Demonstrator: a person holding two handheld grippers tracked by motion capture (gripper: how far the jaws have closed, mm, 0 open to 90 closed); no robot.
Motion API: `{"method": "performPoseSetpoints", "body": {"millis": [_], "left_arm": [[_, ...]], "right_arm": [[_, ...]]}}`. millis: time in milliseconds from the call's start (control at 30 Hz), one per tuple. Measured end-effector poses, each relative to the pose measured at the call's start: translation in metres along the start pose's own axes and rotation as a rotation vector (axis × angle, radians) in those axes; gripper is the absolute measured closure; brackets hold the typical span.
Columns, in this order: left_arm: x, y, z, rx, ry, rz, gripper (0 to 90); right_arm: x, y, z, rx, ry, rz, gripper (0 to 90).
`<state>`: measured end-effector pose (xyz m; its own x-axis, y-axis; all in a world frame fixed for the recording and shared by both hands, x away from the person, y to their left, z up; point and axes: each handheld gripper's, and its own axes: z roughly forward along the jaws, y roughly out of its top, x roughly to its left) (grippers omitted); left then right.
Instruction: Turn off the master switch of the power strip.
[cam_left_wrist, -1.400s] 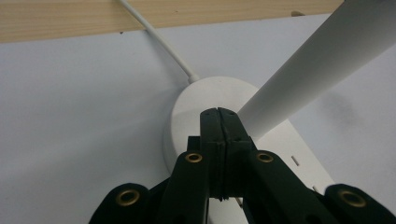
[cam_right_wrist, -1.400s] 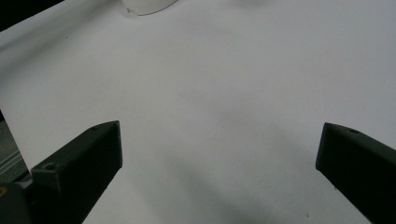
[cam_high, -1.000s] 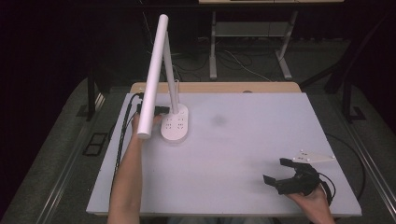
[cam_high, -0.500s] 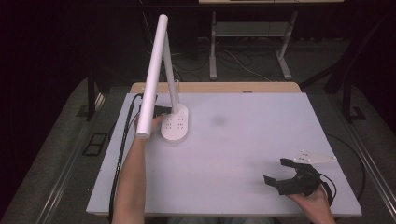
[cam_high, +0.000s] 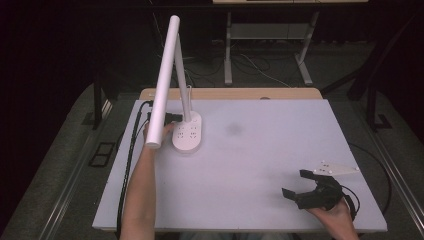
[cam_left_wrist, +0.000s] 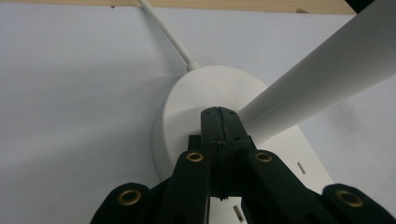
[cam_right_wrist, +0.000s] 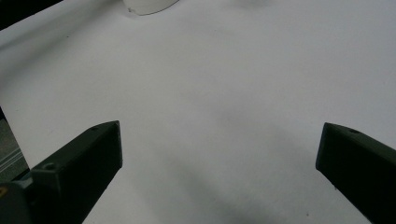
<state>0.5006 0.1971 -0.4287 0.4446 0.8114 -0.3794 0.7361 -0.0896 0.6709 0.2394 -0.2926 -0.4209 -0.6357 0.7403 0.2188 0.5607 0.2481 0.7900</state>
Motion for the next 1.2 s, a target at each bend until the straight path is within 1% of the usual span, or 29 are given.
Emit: {"method": "performPoseSetpoints", "body": {"millis": [33,67,100,167,233,333,367,433,500,567,633,733,800,867,900,933,967,1033,1133,1167,1200], "left_arm": [[0.0,-0.001,0.0,-0.004,0.0,-0.003,90.0],[0.0,-0.001,0.0,-0.012,-0.004,-0.015,90.0],[0.002,-0.002,0.0,-0.014,-0.022,-0.04,90.0],[0.004,-0.004,0.0,-0.009,-0.053,-0.063,90.0],[0.002,-0.003,0.0,-0.004,-0.041,-0.045,90.0],[0.002,-0.003,0.001,-0.011,-0.037,-0.047,90.0],[0.002,-0.003,0.002,-0.019,-0.037,-0.059,90.0],[0.002,-0.003,0.003,-0.025,-0.024,-0.066,90.0],[0.001,-0.002,0.004,-0.037,-0.002,-0.079,90.0],[0.003,-0.003,0.004,-0.04,-0.017,-0.092,90.0],[0.003,-0.003,0.004,-0.041,-0.019,-0.096,90.0],[0.004,-0.003,0.004,-0.041,-0.02,-0.093,90.0],[0.003,-0.002,0.004,-0.04,-0.02,-0.091,90.0],[0.003,-0.002,0.003,-0.04,-0.02,-0.089,90.0],[0.003,-0.001,0.002,-0.055,-0.029,-0.098,90.0],[0.002,-0.001,0.001,-0.046,-0.014,-0.069,90.0],[0.001,-0.001,0.0,-0.045,-0.007,-0.067,90.0],[0.001,-0.001,-0.003,-0.037,0.011,-0.048,90.0],[0.003,0.001,-0.009,-0.059,0.006,-0.055,90.0],[0.003,0.001,-0.011,-0.068,0.002,-0.055,90.0],[0.002,0.002,-0.013,-0.066,0.002,-0.047,90.0]], "right_arm": [[0.0,0.0,0.0,0.0,0.0,-0.003,0.0],[0.0,0.0,-0.001,-0.001,0.0,-0.005,0.0],[0.001,0.0,-0.001,0.0,0.0,0.003,0.0],[0.0,0.0,-0.002,-0.004,-0.002,0.006,0.0],[0.0,-0.001,-0.002,-0.003,-0.003,0.003,0.0],[0.0,0.0,-0.002,-0.005,-0.003,0.004,0.0],[0.0,0.0,-0.002,-0.005,-0.003,0.001,0.0],[0.001,-0.001,-0.003,-0.004,-0.002,0.001,0.0],[0.001,-0.001,-0.004,-0.005,-0.003,0.002,0.0],[0.0,-0.001,-0.005,-0.007,-0.002,0.0,0.0],[-0.001,-0.002,-0.006,-0.011,-0.003,0.001,0.0],[-0.002,-0.002,-0.007,-0.014,-0.008,0.009,0.0],[-0.002,-0.002,-0.007,-0.017,-0.009,0.003,0.0],[-0.002,-0.002,-0.007,-0.014,-0.006,0.008,0.0],[-0.002,-0.002,-0.007,-0.014,-0.006,0.008,0.0],[-0.002,-0.001,-0.006,-0.012,-0.005,0.008,0.0],[-0.002,-0.001,-0.006,-0.011,-0.006,0.008,0.0],[-0.002,-0.001,-0.005,-0.013,-0.006,0.003,0.0],[-0.002,-0.001,-0.005,-0.013,-0.006,0.003,0.0],[-0.002,-0.001,-0.005,-0.013,-0.006,0.003,0.0],[-0.002,-0.001,-0.005,-0.013,-0.006,0.002,0.0]]}}
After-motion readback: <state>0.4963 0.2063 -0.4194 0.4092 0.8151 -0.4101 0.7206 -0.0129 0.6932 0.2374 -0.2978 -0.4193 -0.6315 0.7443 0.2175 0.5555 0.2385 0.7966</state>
